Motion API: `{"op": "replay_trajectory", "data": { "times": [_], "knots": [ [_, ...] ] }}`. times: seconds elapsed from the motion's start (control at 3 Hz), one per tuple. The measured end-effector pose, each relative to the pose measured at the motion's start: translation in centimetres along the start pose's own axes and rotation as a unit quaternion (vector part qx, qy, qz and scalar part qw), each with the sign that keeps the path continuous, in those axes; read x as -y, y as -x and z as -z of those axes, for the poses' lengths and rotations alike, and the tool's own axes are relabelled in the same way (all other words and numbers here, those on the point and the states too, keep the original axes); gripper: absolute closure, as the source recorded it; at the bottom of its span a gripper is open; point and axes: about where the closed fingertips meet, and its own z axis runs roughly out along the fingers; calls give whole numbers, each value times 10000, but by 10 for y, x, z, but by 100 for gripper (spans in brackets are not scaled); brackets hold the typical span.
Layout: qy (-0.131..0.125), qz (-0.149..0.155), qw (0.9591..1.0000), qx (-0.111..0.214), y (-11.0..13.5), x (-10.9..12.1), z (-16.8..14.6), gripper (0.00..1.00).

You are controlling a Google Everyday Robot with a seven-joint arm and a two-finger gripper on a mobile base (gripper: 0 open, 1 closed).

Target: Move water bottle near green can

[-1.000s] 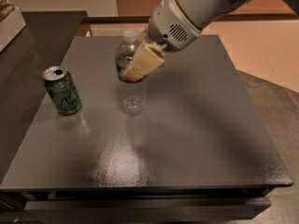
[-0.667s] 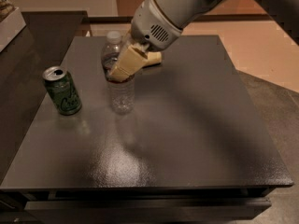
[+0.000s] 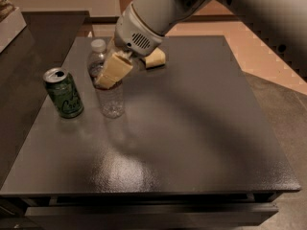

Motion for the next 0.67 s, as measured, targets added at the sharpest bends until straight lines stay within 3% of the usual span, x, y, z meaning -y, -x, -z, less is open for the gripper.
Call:
{"op": "replay_trajectory", "data": {
  "times": [0.67],
  "knots": [
    [120,57,9999,59,9,1,-24,59]
  ]
}}
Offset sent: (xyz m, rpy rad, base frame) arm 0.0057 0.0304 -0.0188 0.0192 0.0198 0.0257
